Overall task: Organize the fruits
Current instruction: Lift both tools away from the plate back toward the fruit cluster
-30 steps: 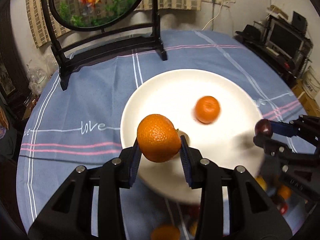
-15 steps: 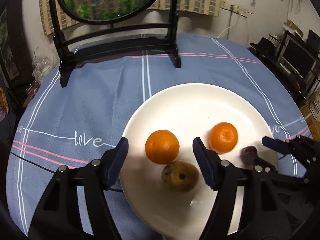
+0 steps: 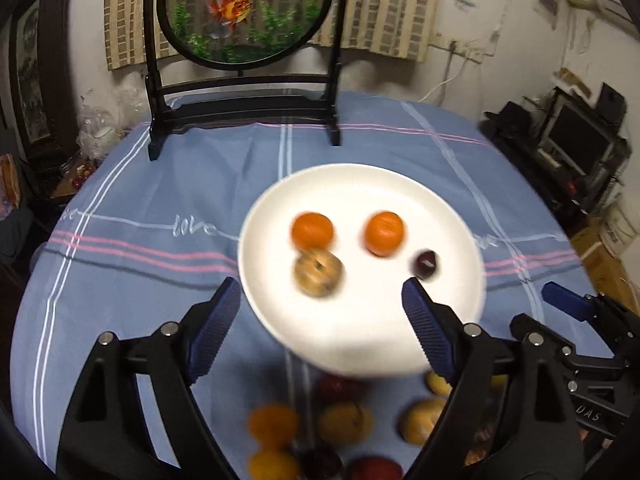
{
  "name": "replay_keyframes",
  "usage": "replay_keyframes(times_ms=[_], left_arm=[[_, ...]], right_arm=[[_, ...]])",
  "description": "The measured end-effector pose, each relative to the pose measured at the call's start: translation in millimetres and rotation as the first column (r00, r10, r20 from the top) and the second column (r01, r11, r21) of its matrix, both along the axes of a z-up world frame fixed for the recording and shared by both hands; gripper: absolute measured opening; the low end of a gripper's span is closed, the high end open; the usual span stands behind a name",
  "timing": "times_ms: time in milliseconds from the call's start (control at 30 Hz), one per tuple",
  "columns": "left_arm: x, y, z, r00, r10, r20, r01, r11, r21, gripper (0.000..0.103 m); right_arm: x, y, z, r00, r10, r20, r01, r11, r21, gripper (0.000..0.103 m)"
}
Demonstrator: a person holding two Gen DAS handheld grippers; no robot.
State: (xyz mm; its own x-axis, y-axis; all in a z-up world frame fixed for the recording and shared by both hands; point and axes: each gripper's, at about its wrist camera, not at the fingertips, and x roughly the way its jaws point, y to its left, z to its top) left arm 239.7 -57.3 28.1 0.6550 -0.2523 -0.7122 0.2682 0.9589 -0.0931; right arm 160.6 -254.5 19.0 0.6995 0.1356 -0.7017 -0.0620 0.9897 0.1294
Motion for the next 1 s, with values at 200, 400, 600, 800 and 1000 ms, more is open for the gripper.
replay_keyframes(times_ms=[200,400,600,800,1000], left_arm=[[-61.8,5.9,3.2,0.998,-0.024,0.065,0.022,1.0,0.022,0.092],[-101.7,8.8,-3.1,0.995,-0.026,0.096,0.019,0.997,0.071,0.094],[-120.7,12.8,-9.4,0.996,-0.048,0.08,0.043,0.997,0.061,0.094],[-134.3,13.9,-21.5,0.996,-0.046,0.075,0.038,0.994,0.107,0.094],[-139.7,23.2,-36.0,0.999,-0.048,0.027,0.044,0.992,0.114,0.094]], right_arm=[[-56.9,-1.7,-2.7,0.999,-0.037,0.0,0.037,0.999,0.034,0.073],[-89.8,-0.2,-19.9,0.996,-0.075,-0.04,0.076,0.997,0.025,0.073],[-105.2,-0.4,-27.1,0.995,-0.09,-0.05,0.093,0.995,0.044,0.073],[-117.6,-3.1,-36.0,0.993,-0.101,-0.062,0.103,0.994,0.033,0.073],[-124.1,-0.8,-46.7,0.993,-0.081,-0.088,0.087,0.994,0.059,0.073]])
